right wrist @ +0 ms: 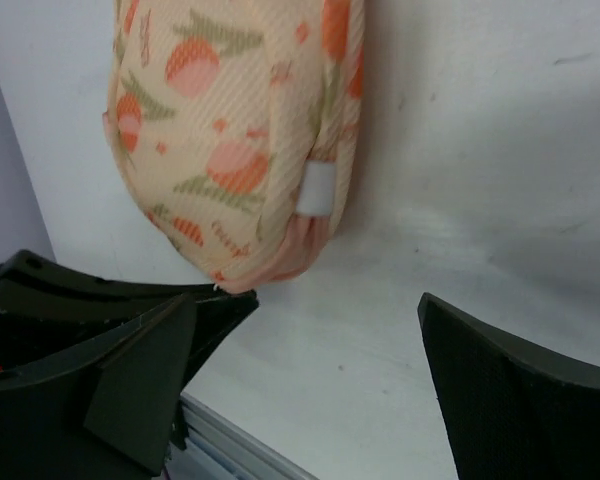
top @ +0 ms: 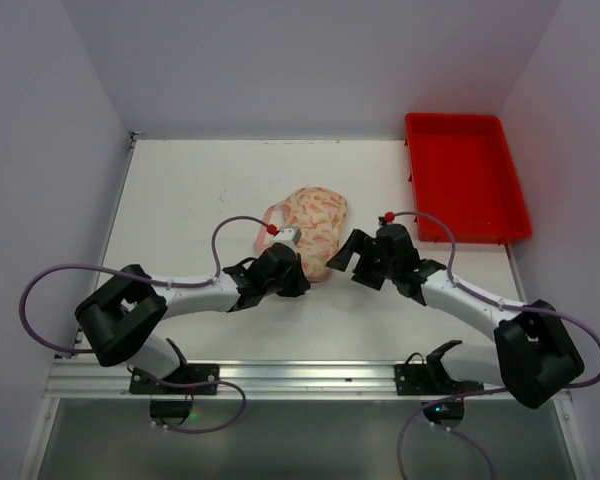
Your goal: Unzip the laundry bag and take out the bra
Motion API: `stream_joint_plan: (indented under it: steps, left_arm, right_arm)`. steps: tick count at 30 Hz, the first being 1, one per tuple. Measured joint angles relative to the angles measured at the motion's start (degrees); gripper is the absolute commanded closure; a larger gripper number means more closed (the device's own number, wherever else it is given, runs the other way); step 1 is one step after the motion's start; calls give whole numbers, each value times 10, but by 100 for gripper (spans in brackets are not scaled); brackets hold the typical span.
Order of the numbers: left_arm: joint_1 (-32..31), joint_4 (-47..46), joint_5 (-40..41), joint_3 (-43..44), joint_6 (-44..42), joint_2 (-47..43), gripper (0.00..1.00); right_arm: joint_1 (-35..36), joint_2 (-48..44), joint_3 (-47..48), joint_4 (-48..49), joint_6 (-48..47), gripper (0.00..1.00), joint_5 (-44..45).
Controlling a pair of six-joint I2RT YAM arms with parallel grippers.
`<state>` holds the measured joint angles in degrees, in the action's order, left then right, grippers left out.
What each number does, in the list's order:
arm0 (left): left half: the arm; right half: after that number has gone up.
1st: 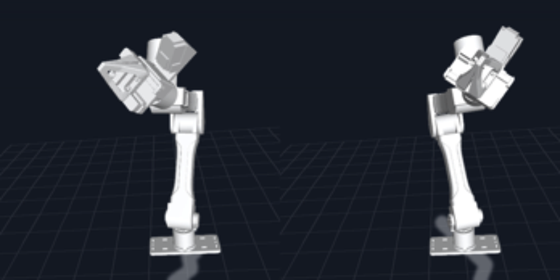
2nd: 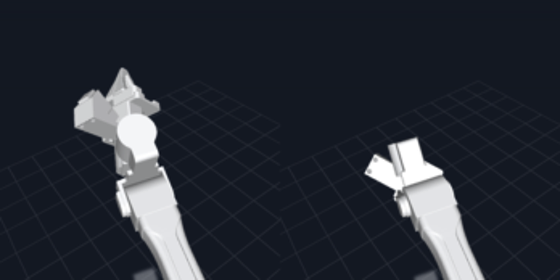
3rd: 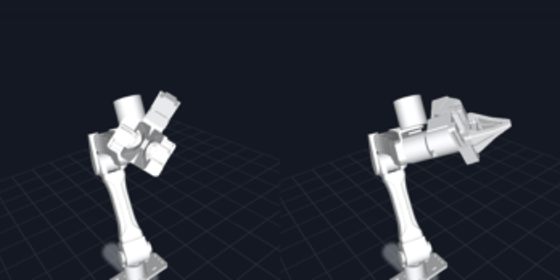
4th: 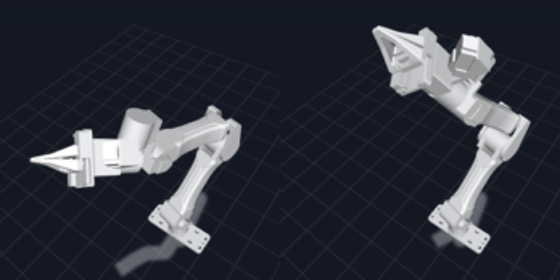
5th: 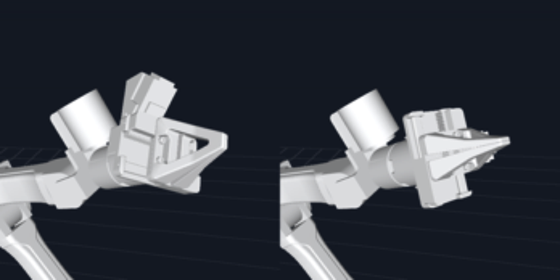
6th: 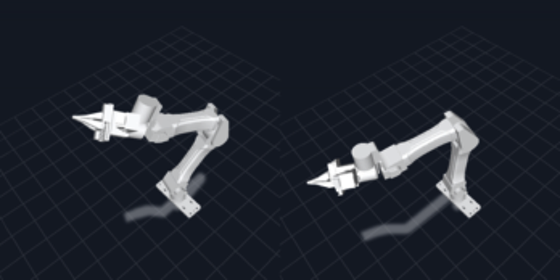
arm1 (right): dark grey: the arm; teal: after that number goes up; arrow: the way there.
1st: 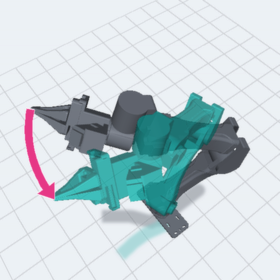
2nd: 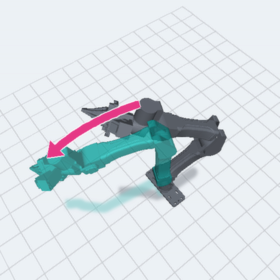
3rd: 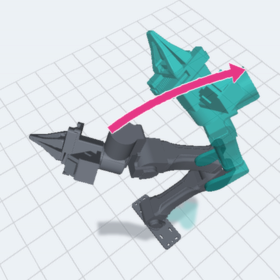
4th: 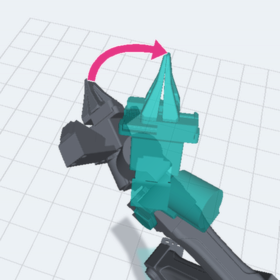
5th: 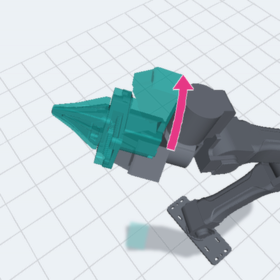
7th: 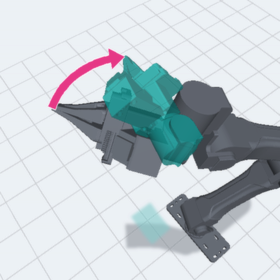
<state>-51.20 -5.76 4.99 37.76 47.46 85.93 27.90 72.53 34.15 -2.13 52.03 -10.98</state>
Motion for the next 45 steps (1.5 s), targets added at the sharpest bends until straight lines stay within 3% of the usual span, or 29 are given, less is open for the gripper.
stream_joint_plan:
  steps: [4,8,19,21,26,29,30,37,45]
  left_arm:
    - [-13,-23,-12,19,1,14,100]
    - [-19,-28,-16,19,1,14,100]
    - [-21,-28,-15,19,1,9,100]
    - [-21,-28,-15,19,1,9,100]
    - [-21,-25,-11,12,1,1,100]
    - [-21,-14,3,3,-1,-15,100]
    - [-21,-10,7,-1,-1,-23,100]
    - [-4,40,38,-23,-12,-86,100]
    - [112,101,49,-75,-36,-160,100]
  right_arm:
    - [59,-19,-34,32,77,4,31]
    - [69,-9,-37,74,126,4,54]
    - [105,89,-37,157,207,15,54]
    - [111,93,-37,169,217,24,54]
    - [110,102,-38,185,224,72,54]
    - [110,108,-33,183,211,95,49]
    - [110,108,-31,183,205,98,44]
    - [85,87,-2,136,113,100,-18]
    - [26,64,73,22,-86,100,-145]
